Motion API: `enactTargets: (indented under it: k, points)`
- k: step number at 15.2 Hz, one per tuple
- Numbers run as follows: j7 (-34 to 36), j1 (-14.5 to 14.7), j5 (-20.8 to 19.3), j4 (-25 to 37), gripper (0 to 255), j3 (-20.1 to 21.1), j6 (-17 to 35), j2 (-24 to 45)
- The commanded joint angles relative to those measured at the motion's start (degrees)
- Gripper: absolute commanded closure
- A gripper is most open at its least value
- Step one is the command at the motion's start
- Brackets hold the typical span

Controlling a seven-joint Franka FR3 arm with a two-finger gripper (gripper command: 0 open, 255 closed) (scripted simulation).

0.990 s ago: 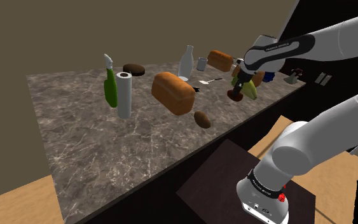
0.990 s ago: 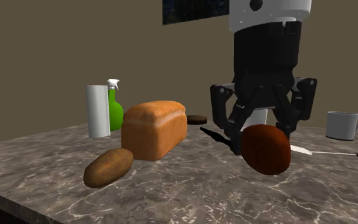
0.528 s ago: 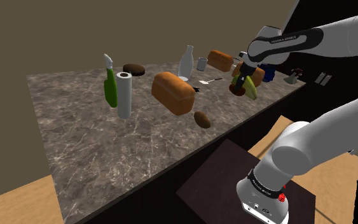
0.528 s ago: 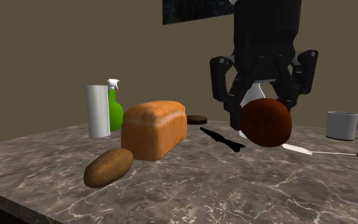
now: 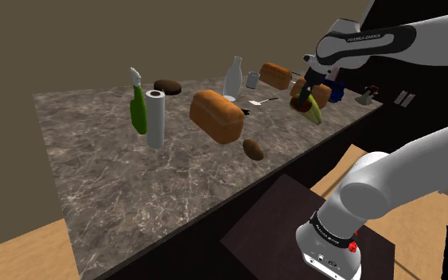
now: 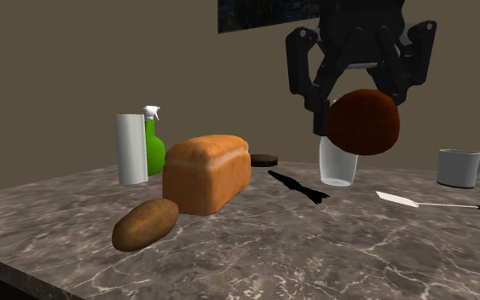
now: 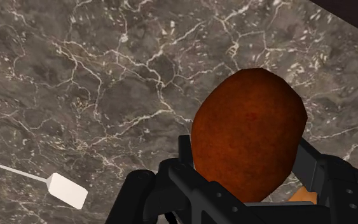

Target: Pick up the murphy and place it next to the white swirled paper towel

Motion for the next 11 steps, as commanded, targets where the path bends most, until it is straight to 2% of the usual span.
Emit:
enactTargets:
  k: [1, 11]
  points:
    - [0.3, 0.0, 0.1, 1.1, 255, 0.6, -1.7, -0.5]
    - [0.4, 0.3, 0.8, 8.1, 255, 2.2, -9.5, -1.4]
